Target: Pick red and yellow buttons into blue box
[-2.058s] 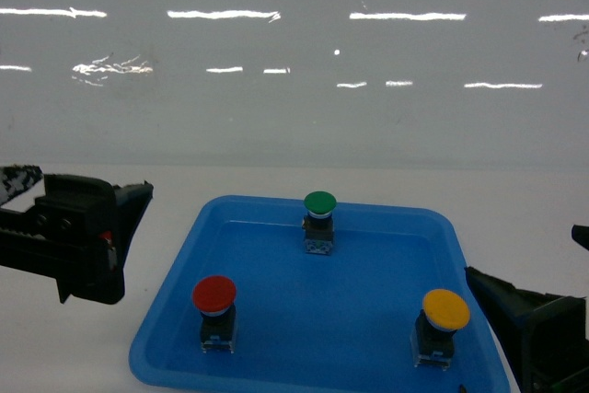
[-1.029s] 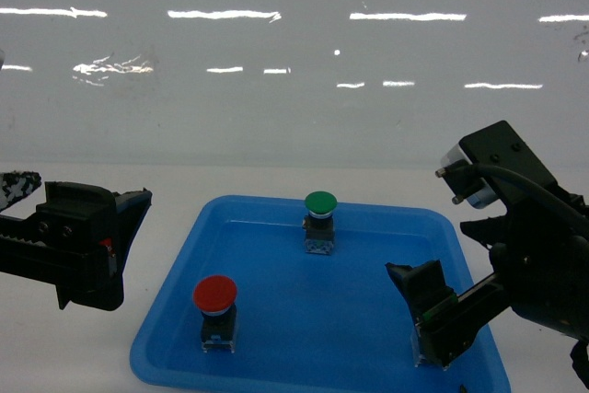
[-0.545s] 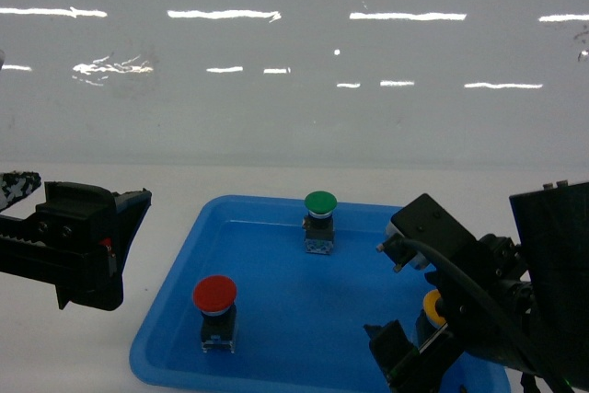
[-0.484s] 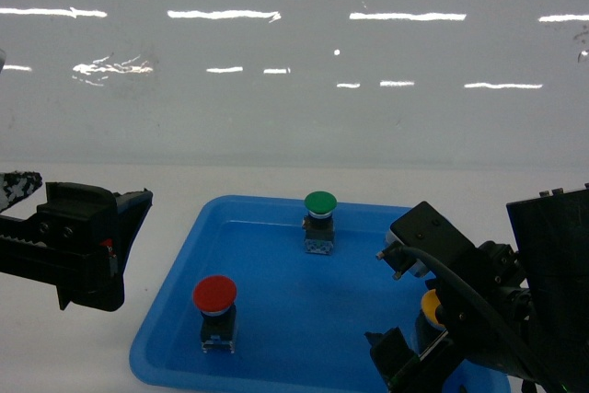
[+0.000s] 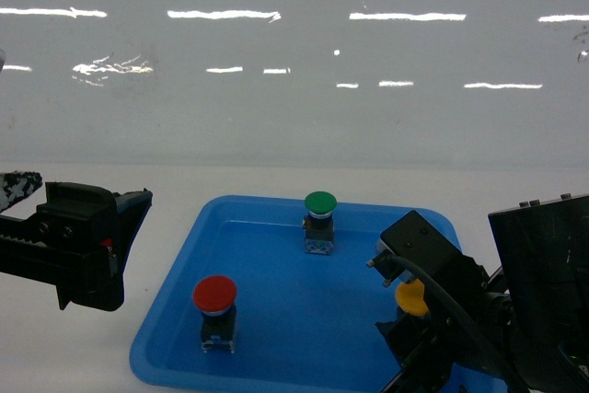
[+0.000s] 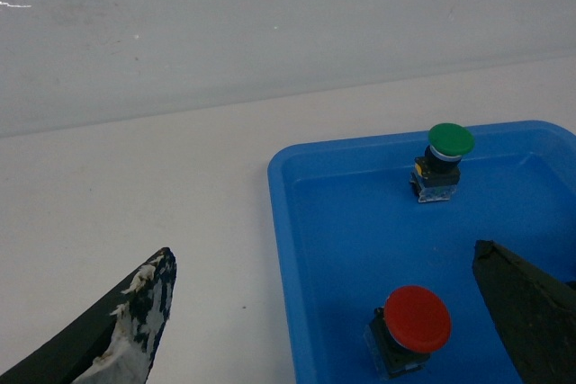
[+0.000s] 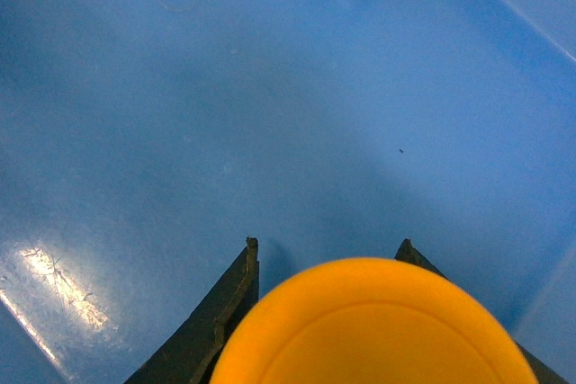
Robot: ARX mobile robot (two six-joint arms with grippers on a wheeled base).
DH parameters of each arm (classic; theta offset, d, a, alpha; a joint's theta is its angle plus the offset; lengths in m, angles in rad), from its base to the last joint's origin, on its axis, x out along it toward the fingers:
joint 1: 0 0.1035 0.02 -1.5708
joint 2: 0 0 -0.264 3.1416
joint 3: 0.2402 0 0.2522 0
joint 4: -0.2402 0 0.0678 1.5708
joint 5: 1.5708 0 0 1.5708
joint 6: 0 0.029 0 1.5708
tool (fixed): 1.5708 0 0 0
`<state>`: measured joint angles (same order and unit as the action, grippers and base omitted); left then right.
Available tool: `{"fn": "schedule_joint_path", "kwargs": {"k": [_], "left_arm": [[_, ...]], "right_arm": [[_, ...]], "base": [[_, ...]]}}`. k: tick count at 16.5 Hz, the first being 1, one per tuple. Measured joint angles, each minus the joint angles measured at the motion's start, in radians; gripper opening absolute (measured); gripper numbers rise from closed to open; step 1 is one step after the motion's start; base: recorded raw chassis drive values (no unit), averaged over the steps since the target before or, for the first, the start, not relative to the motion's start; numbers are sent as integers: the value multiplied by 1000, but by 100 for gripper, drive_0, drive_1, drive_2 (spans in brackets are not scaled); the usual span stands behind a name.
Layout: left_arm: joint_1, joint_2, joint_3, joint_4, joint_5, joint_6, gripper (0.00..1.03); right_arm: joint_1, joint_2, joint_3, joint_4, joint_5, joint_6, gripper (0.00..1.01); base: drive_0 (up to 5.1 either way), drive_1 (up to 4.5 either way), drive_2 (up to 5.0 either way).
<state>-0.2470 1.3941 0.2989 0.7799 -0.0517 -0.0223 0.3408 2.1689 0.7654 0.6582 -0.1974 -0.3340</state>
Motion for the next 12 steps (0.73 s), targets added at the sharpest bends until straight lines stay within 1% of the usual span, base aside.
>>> {"fn": "schedule_joint_path", "kwargs": {"k": [2, 4, 6, 7, 8, 9, 10, 11, 12], "left_arm": [[0, 0, 0, 0, 0, 0, 98], [0, 0, 0, 0, 0, 0, 98], [0, 0, 0, 0, 0, 0, 98], [0, 0, 0, 0, 0, 0, 98], [0, 0, 0, 0, 0, 0, 98], [0, 0, 0, 0, 0, 0, 98], [0, 0, 0, 0, 0, 0, 98], [0, 0, 0, 0, 0, 0, 98], [0, 0, 0, 0, 0, 0, 98]], "right_arm": [[1, -1, -11, 18, -2, 1, 40], [-1, -32, -45, 46, -2, 12, 40], [-17, -118, -100, 114, -8, 42, 40], [-53, -214, -158, 171, -6, 73, 40], [-94, -308, -227, 219, 8, 107, 40], [-141, -395, -298, 249, 11, 132, 40], [-189, -478, -362, 252, 19, 159, 40], [-242, -597, -455, 260, 49, 189, 40], [-268, -700, -526, 248, 73, 210, 40]], "base": [[0, 0, 0], [0, 0, 0], [0, 0, 0], [0, 0, 0], [0, 0, 0], [0, 0, 0], [0, 0, 0], [0, 0, 0], [0, 0, 0]]}}
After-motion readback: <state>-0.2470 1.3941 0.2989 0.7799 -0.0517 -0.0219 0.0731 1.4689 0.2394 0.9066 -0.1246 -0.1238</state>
